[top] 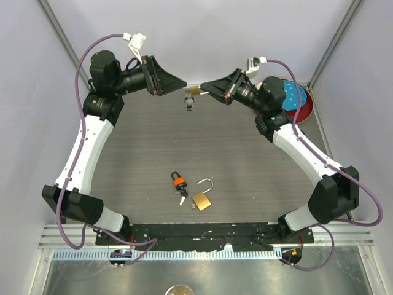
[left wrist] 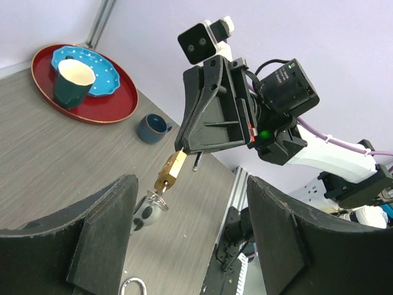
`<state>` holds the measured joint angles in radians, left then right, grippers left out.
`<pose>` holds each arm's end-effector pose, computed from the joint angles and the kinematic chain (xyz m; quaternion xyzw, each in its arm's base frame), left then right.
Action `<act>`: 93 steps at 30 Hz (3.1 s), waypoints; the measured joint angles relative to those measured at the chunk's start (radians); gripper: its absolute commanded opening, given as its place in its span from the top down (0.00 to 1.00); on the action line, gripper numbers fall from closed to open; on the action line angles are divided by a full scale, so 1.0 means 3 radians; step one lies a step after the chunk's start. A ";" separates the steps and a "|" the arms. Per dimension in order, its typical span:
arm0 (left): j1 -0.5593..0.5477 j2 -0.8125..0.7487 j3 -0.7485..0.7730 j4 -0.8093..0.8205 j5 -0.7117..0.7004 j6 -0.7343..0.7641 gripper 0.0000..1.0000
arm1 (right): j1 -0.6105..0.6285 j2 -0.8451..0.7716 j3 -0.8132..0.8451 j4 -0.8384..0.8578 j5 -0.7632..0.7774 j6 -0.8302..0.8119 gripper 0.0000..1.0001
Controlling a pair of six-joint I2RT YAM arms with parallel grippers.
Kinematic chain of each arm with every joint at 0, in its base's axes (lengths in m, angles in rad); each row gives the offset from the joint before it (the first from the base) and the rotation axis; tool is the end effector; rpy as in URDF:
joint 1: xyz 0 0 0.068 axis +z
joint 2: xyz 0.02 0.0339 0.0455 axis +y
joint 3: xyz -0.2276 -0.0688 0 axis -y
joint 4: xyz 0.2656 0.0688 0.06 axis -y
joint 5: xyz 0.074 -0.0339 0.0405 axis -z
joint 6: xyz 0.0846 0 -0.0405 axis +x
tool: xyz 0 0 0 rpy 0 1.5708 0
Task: Lock with the key
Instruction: Lock the lock.
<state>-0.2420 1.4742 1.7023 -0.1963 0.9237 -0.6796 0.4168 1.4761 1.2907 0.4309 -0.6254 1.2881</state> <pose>0.3412 -0.1538 0.4625 0.1772 0.6775 -0.5636 0.4381 0.3538 0.2108 0.3847 0.0272 0.6330 0.6893 0.3512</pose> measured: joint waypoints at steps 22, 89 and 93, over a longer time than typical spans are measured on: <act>-0.0364 0.0271 0.0036 -0.0186 -0.0092 0.0364 0.72 | 0.0000 0.0001 0.0000 0.0039 -0.0004 0.0188 0.99; 0.0140 0.0067 -0.0591 0.0291 0.0838 -0.0777 1.00 | -0.0238 0.0535 0.1246 -0.1792 -0.1333 -0.1651 0.65; 0.0140 0.0067 -0.0601 0.0319 0.0842 -0.0797 1.00 | -0.0209 0.0535 0.1261 -0.1804 -0.1352 -0.1677 0.68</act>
<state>-0.2001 1.4944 1.5219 -0.1005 1.1763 -0.9188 0.3542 1.6367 1.6691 -0.1104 -1.0309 0.7849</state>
